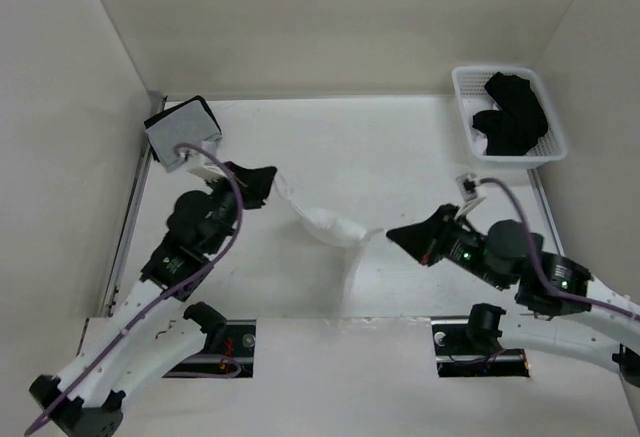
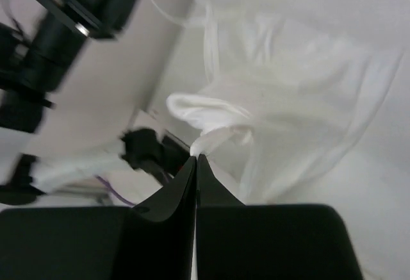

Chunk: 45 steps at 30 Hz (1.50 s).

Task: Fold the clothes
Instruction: Flatten the tank top out

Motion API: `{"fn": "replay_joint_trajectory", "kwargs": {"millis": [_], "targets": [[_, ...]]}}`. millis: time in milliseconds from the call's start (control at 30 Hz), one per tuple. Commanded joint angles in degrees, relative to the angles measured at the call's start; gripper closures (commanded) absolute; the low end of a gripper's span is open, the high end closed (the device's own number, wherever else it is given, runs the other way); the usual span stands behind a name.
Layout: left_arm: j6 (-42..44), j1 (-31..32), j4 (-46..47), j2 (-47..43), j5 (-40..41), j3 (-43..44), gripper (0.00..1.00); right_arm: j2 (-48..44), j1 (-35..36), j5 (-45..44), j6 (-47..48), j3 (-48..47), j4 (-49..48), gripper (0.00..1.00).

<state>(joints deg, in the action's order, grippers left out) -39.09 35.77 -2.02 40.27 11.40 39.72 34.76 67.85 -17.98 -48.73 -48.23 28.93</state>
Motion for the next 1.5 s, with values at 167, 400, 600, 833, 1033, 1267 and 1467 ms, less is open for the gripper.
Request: {"fn": "replay_joint_trajectory", "kwargs": {"millis": [167, 400, 600, 833, 1033, 1267, 1467], "targets": [[-6.70, -9.09, -5.36, -9.77, 0.73, 18.27, 0.97, 3.73, -3.65, 7.08, 16.91, -23.13, -13.81, 0.99], [-6.52, -10.76, -9.14, -14.34, 1.96, 26.72, 0.97, 2.85, 8.81, -3.00, 20.16, -27.09, -14.34, 0.99], [-6.53, -13.84, -8.53, -13.12, 1.69, 23.22, 0.97, 5.30, 7.98, -8.65, 22.53, -25.96, -13.99, 0.98], [-7.22, -16.73, 5.05, 5.28, 6.08, 10.30, 0.95, 23.09, -36.69, 22.02, 13.25, -18.05, -22.72, 0.97], [-4.60, -20.61, 14.59, 38.43, 7.06, 24.84, 0.94, 55.99, -51.63, 30.19, 9.35, -33.22, -29.72, 0.93], [0.07, -21.84, 7.38, 62.65, 0.29, 45.19, 0.64, 67.90, -54.19, 25.28, 10.23, -42.67, -23.21, 0.51], [-4.33, -16.40, 16.17, 46.16, 5.64, 14.03, 0.66, 51.49, -44.80, 18.52, 10.33, -13.35, -36.37, 0.90]]}}
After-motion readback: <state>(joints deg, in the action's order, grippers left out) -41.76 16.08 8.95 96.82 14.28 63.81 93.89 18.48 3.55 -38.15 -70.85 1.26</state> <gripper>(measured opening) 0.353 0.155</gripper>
